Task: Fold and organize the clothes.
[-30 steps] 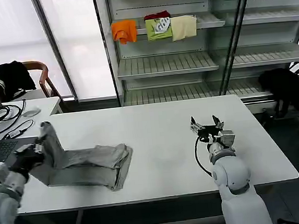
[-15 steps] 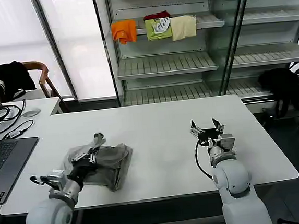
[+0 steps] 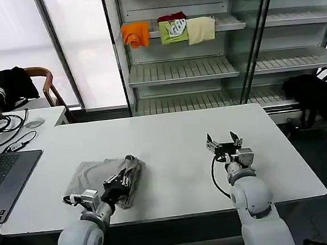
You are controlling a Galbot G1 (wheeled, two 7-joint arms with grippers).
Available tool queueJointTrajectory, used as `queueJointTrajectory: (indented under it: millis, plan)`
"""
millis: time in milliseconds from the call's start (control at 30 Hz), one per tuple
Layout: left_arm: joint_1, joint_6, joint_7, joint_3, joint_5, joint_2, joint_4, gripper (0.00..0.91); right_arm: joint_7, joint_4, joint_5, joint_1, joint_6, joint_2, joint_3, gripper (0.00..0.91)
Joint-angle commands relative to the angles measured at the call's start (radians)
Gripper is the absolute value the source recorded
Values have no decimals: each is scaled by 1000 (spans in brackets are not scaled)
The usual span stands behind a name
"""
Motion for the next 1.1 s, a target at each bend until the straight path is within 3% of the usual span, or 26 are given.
queueJointTrajectory:
  millis: [33,233,400,500,633,1100]
  plan:
    - [5,-9,6,34,-195,-65,-41,907,-1,-1,-8,-3,-1,10,-3,907]
    - [5,-69,19,-126,-246,-29,-72,907,-3,-1,-11,-9,0,12,-4,907]
    - [15,-118,122,-384,-182,72,81,907,-7,-5,-11,-18,4,5,2,907]
    - [19,-135,150,-461,-178,113,162,907,-7,-13,-13,-20,5,7,-1,907]
    - [19,-133,144,-479,-197,133,216,907,-9,-17,-19,-14,2,18,-11,907]
    - [-13,-154,133,-411,-119,98,309,907,-9,0,-28,-20,-4,24,-21,907]
